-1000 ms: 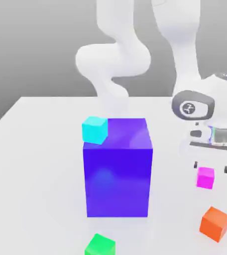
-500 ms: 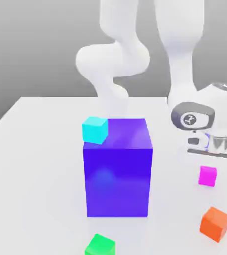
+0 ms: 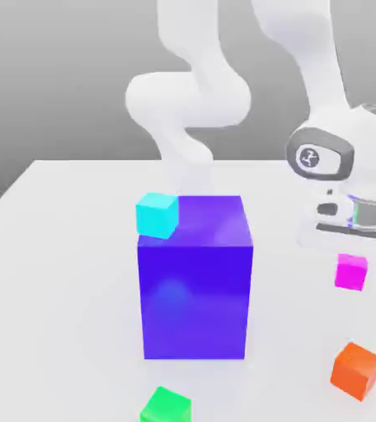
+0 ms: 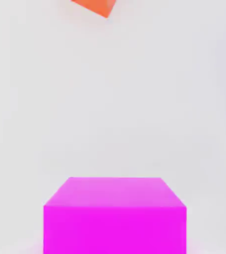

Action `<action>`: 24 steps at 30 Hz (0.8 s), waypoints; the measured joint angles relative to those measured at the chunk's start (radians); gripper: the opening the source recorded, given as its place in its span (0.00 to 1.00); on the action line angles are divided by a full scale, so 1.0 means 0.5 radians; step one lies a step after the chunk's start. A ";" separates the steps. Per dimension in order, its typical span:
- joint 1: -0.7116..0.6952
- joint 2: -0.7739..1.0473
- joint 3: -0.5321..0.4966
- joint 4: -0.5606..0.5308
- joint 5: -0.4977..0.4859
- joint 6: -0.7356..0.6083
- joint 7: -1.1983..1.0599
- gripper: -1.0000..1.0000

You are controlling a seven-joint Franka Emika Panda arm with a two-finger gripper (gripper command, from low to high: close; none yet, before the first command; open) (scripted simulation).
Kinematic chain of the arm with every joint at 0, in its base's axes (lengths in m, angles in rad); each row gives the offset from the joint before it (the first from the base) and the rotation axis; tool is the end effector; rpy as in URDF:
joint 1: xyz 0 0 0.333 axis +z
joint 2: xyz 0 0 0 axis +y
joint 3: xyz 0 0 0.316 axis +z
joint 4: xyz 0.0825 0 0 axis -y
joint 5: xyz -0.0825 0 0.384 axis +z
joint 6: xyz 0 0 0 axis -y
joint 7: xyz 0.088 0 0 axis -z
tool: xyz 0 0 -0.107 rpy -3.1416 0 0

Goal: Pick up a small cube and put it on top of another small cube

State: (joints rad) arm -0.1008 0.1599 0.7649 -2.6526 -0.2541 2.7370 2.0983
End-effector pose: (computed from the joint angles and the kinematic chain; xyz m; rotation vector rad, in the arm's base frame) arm 0.3165 0.2753 0.2016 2.5765 -1.7706 -0.0263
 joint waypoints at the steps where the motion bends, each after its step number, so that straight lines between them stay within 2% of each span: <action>1: -0.037 0.030 -0.050 0.065 0.003 -0.050 -0.014 0.00; 10: -0.444 0.256 -0.467 0.611 0.115 -0.457 -0.080 0.00; 18: -0.664 0.125 -0.749 0.597 0.237 -0.393 0.302 0.00; 23: -0.604 0.327 -0.887 0.576 0.072 -0.140 0.516 0.00; 24: -0.578 0.382 -0.920 0.579 0.035 -0.092 0.544 1.00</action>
State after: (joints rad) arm -0.3901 0.3507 0.3049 -2.3632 -0.2368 2.6910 2.3705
